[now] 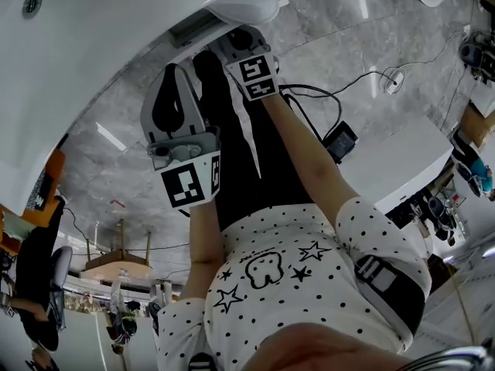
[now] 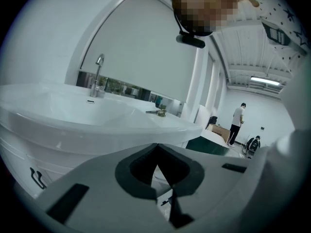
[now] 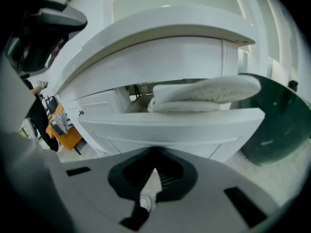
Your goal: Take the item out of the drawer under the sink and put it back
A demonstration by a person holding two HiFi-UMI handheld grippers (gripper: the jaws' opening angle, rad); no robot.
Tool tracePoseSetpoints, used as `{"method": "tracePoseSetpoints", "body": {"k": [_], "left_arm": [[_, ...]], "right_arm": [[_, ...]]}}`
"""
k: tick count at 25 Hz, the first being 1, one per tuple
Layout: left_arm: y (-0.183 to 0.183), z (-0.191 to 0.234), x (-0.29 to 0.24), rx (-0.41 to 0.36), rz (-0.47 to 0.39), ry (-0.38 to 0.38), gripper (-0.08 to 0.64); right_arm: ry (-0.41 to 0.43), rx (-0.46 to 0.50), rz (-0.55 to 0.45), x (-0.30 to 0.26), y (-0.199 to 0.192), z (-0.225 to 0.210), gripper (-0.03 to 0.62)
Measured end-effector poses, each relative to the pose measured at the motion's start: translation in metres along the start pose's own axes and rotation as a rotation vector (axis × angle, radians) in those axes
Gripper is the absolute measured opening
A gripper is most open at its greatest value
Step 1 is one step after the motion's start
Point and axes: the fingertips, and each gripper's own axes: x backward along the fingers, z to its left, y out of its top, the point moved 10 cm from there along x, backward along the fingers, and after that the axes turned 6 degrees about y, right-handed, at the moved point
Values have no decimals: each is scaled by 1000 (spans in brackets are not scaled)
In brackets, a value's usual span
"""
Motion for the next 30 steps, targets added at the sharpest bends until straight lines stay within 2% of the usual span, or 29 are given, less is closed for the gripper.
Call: {"method": "tracePoseSetpoints", "body": {"k": [8,14,23,30], "left_arm": [[27,1,11,-22,-9,-29,5],[46,9,27,-48,-11,-37,5],[89,7,40,-57,-65,-62,5],[124,-2,64,-50,-108,-98,5]], "right_arm": [[-38,13,-29,53,19,-1,12],[-30,12,-68,86,47,-2,12],[-59,27,-194,131,108,-3,12],[-47,52,-291,168,147,15,12]]}}
